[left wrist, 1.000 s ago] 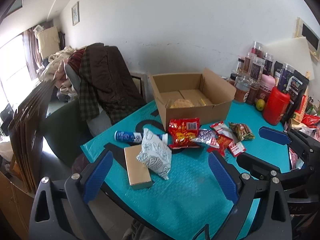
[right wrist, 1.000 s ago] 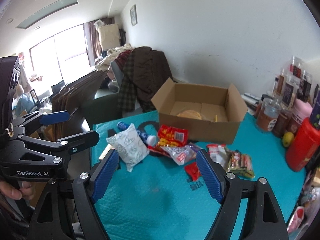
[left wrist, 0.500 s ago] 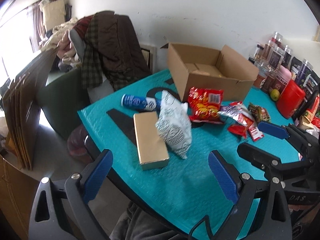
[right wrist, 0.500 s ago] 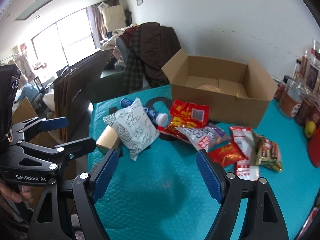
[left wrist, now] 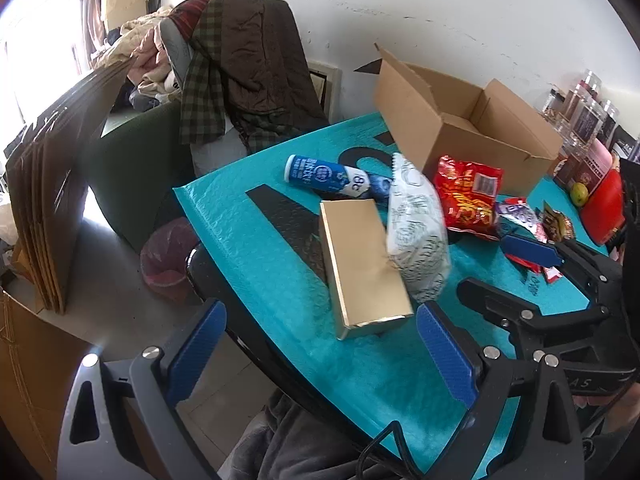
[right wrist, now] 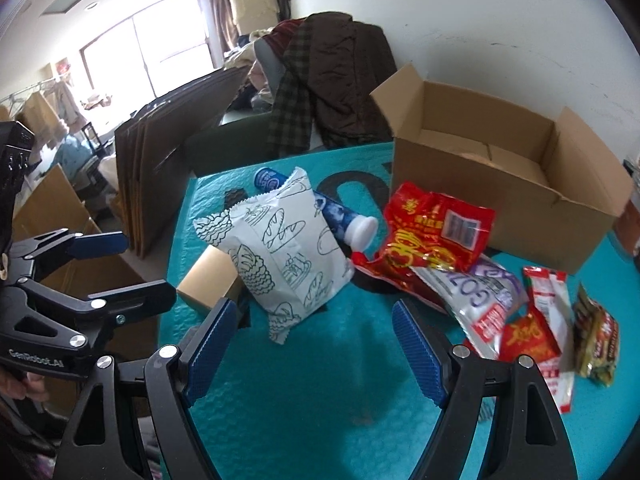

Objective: Organize snacks
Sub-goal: 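Grasp the white bread bag with the right tool while the left grasps the gold box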

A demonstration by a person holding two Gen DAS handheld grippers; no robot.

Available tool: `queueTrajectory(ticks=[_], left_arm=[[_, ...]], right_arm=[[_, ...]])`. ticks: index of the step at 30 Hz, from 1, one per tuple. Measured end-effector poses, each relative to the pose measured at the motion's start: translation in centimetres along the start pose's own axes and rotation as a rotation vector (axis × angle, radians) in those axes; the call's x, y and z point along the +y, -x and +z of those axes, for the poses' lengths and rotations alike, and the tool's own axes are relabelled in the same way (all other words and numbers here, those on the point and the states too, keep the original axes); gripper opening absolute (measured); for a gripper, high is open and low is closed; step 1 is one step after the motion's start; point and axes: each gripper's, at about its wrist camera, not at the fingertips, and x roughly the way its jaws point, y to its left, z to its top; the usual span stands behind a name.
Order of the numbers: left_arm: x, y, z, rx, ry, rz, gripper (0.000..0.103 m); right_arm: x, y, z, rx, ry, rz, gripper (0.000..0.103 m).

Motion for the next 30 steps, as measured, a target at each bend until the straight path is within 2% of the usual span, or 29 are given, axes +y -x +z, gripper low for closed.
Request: queueTrajectory(ticks=[4,7,10,17,18,21,22,24,30], left_arm=[[1.1,-0.8,0.2,0.017,0.028,0.008,0.098],[1.9,-1.2,0.5,0.028,0.045,-0.001,0.098],[2.5,-1.5,0.9,0.031,0.06,-0.014,0.098],[2.3,-2.0,1.4,0.032,0.053,-0.004,0.098],[2.3,-2.0,1.4,0.032,0.059,-0.008,0.098],[2.1,-2.2,1.4,0.04,0.074,-0.027,0.098],[2.0,-2.2,1.3,0.042,0.075,-0.033,0.098],[1.6,-2.3,1.3,0.045,0.07,-0.047,0.098],[0.2,-2.7,1.1,0.042,0.039,-0.085,0.098]], right_arm=[[0.1,-1.7,1.1,0.026,0.04,0.012,0.082],[0.6,-2.1,1.7,0.009,0.096,0.007,0.089],[1.0,-2.7,2.4,-0.004,0.161,0.022,0.089],[1.1,-4.5,2.8,0.032,0.205,0.151,0.089],[1.1,-4.5,2.7,0.026,0.203,0.16,0.087],[0.7,-4.2,2.6,0.023,0.179,0.165,0.073],[0.5,-4.1,2.6,0.029,0.171,0.158,0.065],[-0.1,-3.7,2.6,0.039,0.137,0.151,0.059],[-1.1,-1.2,2.0,0.013,0.058,0.135,0.055]])
